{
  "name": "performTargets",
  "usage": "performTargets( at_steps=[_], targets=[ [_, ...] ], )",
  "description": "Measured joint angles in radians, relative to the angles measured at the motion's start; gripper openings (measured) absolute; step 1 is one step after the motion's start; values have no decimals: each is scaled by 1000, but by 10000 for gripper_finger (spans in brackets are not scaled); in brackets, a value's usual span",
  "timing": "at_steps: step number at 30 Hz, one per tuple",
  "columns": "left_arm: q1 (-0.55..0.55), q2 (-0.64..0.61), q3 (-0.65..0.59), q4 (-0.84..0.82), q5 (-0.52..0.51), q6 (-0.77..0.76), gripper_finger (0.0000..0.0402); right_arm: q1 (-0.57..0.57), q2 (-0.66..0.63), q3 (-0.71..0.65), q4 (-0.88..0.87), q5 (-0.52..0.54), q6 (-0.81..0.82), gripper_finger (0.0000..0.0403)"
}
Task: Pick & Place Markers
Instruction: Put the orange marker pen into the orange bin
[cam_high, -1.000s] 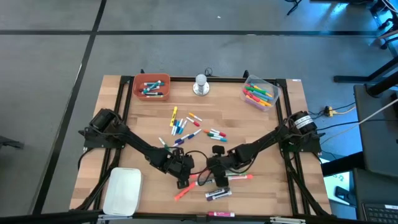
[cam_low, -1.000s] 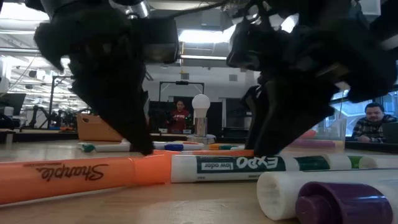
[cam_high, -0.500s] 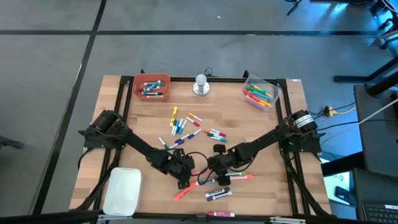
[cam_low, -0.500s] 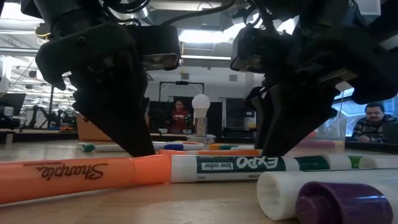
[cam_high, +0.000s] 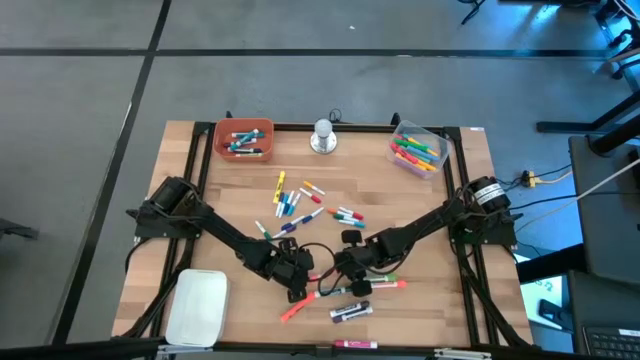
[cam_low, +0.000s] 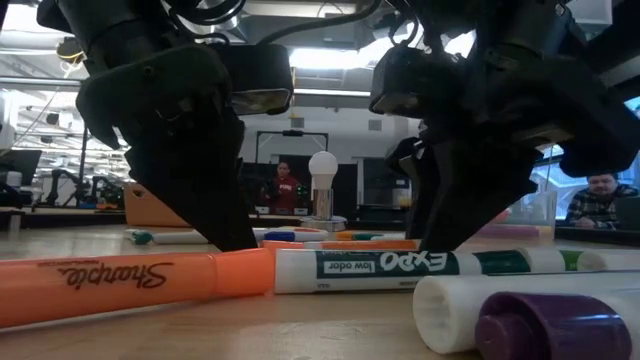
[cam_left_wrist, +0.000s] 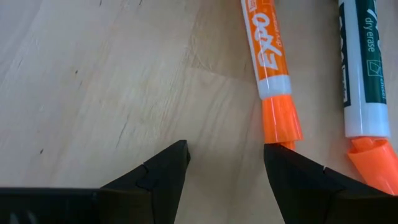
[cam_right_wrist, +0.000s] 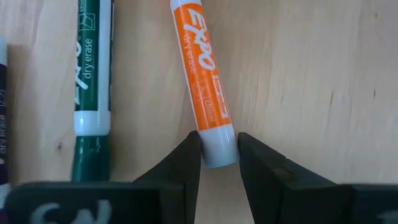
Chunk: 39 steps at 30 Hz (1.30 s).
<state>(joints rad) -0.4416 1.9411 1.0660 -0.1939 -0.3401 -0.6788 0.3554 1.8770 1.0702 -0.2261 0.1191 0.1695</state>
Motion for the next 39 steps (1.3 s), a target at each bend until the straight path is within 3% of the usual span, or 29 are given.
performTargets(
  at_steps=[5, 11, 32, 39],
  targets=[
    [1, 0, 0, 3, -17, -9, 212, 1, 11, -1, 13, 52, -47, 100],
    [1, 0, -2, -5, -76, -36, 212, 0, 49, 0, 12, 37, -46, 80],
    [7, -8, -4, -47, -161, -42, 212, 3, 55, 18, 1, 94, 154, 80],
    [-3, -117, 0, -236, -256, -45, 212, 11, -29, 23, -48, 260, 219, 79]
  ],
)
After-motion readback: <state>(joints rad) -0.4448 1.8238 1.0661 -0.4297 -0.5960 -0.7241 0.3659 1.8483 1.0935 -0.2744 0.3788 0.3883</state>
